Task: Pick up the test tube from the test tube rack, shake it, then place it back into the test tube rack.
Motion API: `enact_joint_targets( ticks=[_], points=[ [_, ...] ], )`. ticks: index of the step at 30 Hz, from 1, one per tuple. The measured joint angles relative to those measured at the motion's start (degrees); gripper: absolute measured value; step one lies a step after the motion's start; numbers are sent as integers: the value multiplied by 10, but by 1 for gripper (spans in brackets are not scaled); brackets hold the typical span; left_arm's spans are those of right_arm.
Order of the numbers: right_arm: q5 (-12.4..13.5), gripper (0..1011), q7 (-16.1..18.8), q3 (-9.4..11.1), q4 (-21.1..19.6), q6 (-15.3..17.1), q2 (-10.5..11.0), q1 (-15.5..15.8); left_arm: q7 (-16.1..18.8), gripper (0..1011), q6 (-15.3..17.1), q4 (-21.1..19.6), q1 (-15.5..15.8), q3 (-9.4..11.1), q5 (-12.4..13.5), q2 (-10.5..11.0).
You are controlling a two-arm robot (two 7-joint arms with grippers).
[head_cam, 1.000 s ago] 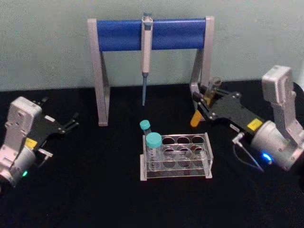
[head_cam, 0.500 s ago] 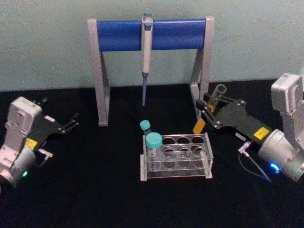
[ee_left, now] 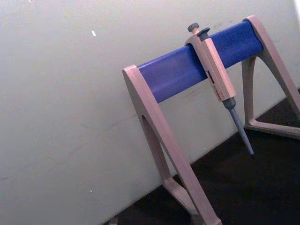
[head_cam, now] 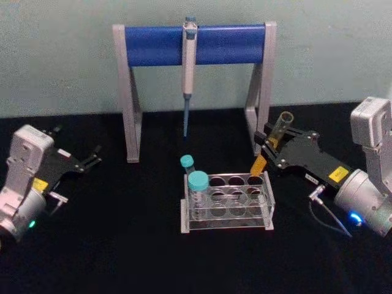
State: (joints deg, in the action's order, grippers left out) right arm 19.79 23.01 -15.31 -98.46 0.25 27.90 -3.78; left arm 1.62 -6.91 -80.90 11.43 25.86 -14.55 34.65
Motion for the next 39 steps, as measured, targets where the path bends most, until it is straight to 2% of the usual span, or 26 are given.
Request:
enact_joint_targets(
  ticks=[39],
  points=[
    [2, 222, 1, -11, 33, 15, -5, -6, 0, 1001, 0, 0, 0, 0, 0, 0]
  ],
)
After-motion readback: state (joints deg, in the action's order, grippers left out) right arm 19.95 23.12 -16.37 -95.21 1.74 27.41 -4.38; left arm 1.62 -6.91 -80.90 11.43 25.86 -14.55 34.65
